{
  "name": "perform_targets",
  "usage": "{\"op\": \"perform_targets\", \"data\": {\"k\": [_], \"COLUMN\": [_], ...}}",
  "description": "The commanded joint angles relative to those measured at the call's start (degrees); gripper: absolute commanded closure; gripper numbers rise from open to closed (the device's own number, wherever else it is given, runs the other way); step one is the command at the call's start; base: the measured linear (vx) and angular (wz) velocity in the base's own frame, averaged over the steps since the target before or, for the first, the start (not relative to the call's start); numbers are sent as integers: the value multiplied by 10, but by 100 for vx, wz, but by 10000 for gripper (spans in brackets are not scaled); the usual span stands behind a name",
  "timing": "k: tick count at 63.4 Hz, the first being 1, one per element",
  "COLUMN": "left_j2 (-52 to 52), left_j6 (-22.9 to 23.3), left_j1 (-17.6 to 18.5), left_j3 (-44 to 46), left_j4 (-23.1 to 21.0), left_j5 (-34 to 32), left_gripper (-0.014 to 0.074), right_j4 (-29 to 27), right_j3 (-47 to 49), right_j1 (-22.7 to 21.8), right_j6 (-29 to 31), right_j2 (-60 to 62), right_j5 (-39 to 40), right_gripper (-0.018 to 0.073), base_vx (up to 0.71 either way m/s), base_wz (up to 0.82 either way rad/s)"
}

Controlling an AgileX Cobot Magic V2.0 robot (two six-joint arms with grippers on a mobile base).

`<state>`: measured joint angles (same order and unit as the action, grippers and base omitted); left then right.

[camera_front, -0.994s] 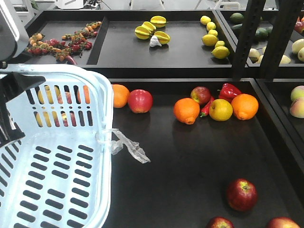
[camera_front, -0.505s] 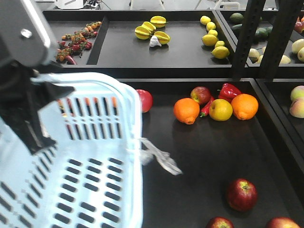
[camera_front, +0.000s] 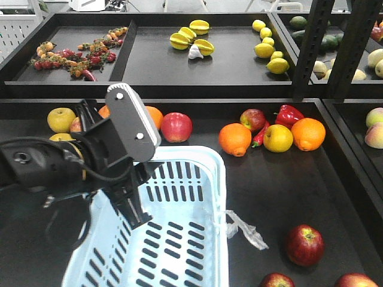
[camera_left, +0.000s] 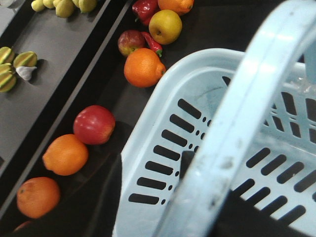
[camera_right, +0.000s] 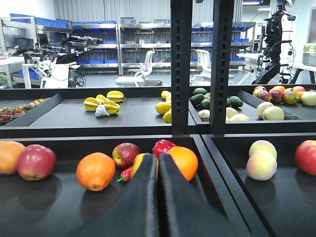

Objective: Pick three apples into basket with both arms
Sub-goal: 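Lower the light blue basket onto the table with the left gripper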

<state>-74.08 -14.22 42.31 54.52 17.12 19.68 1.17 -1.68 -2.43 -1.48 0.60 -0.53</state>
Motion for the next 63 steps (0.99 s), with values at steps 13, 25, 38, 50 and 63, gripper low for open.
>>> {"op": "perform_targets", "data": {"k": [13, 25, 38, 50, 63], "left_j2": [-74, -126, -165, -174, -174], "left_j6": [28, 28, 28, 28, 28], "left_j1": [-37, -49, -52, -52, -52], "left_j3": [13, 13, 13, 13, 13], "left_j4": [7, 32, 33, 33, 33], "left_j5": [-148, -185, -189, -188, -187], "left_gripper": [603, 603, 599, 588, 492], "right_j4": [3, 3, 3, 3, 3], "right_j3": [-8, -8, -8, -8, -8], "right_j1": [-3, -3, -3, -3, -3], "right_j6": [3, 3, 3, 3, 3], "right_j2": [4, 4, 4, 4, 4], "right_j5": [43, 43, 43, 43, 43], "right_gripper": [568, 568, 568, 568, 568], "base_vx": [0, 0, 0, 0, 0], "base_wz": [0, 0, 0, 0, 0]}}
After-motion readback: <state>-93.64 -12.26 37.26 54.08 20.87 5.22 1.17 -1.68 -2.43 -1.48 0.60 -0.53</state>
